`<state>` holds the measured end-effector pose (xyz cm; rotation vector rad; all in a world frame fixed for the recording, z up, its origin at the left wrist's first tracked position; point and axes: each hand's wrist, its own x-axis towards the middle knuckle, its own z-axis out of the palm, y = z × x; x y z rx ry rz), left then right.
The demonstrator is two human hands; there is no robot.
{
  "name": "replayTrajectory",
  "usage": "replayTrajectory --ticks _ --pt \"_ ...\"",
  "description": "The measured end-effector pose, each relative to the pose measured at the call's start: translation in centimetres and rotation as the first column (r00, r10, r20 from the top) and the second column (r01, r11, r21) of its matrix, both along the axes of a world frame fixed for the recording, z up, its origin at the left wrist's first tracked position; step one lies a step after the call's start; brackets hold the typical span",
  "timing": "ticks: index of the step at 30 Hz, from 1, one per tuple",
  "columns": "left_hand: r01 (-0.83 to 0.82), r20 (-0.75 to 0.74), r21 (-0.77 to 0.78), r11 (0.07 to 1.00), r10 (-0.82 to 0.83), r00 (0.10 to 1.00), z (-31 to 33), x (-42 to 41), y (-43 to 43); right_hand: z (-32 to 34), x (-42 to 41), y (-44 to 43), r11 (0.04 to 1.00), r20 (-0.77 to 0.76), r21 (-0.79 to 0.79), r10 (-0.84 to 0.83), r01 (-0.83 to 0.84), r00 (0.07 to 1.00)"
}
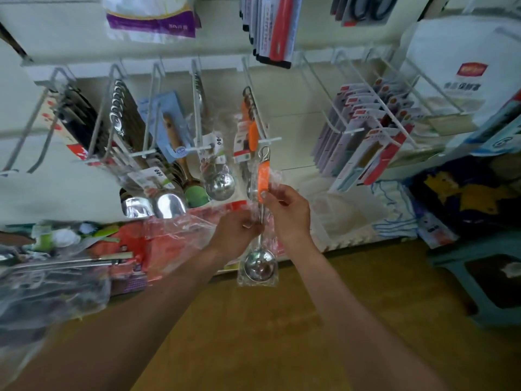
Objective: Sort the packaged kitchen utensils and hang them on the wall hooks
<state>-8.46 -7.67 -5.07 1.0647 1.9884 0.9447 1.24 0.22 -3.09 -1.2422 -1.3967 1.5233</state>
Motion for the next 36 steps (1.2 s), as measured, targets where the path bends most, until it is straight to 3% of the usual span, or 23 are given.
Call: replayTrajectory --ticks 13,26,36 --pt "-0.051 0.066 0.023 0.998 0.049 0.997 0.2 -0.3 1.2 0.4 -0.4 0.6 0.998 -0.074 0.062 -0.013 0.018 0.997" --pt "-0.076 0.103 0.017 0.997 0.074 0.992 0.0 -1.3 3.1 0.0 -2.3 3.3 0.99 0.058 0.133 0.041 -0.049 0.997" --pt "-0.218 0.112 -0.038 0.975 0.221 0.969 -0.9 -6.2 8.3 -0.5 -7.7 8.6 0.979 0.203 0.186 0.046 -0.085 0.978"
